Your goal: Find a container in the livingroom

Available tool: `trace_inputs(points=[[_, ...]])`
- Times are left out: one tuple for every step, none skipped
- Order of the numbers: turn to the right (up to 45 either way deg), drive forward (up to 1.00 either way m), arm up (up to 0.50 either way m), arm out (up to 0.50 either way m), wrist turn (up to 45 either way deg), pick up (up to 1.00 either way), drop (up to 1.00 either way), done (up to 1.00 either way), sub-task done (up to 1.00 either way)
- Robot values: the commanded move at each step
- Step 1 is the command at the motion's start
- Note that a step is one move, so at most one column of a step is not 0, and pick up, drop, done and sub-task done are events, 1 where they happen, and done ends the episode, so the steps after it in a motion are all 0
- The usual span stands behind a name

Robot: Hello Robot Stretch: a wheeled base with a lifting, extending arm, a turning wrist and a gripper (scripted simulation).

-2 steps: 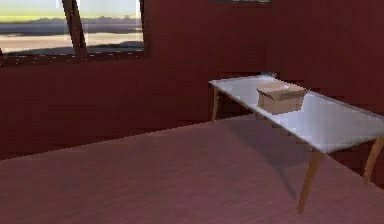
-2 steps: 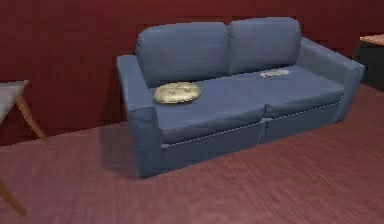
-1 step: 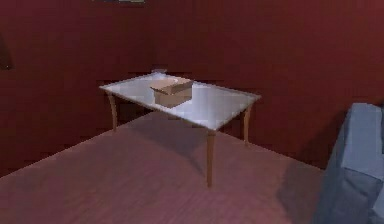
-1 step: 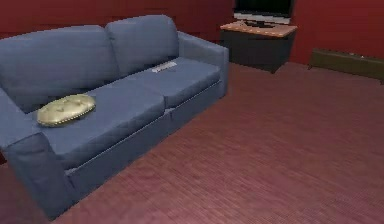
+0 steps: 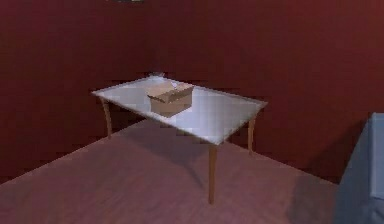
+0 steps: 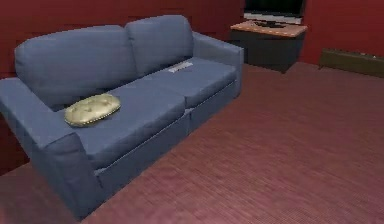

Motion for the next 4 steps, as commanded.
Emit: trace_inputs(points=[[6.0,0.00,0.00,0.00,0.0,0.00,0.00,0.00,0.00],[0.0,0.50,0.00,0.00,0.0,0.00,0.00,0.00,0.00],[-9.0,0.00,0.00,0.00,0.0,0.00,0.00,0.00,0.00],[0.0,0.00,0.00,0.00,0.0,0.00,0.00,1.00,0.00]])
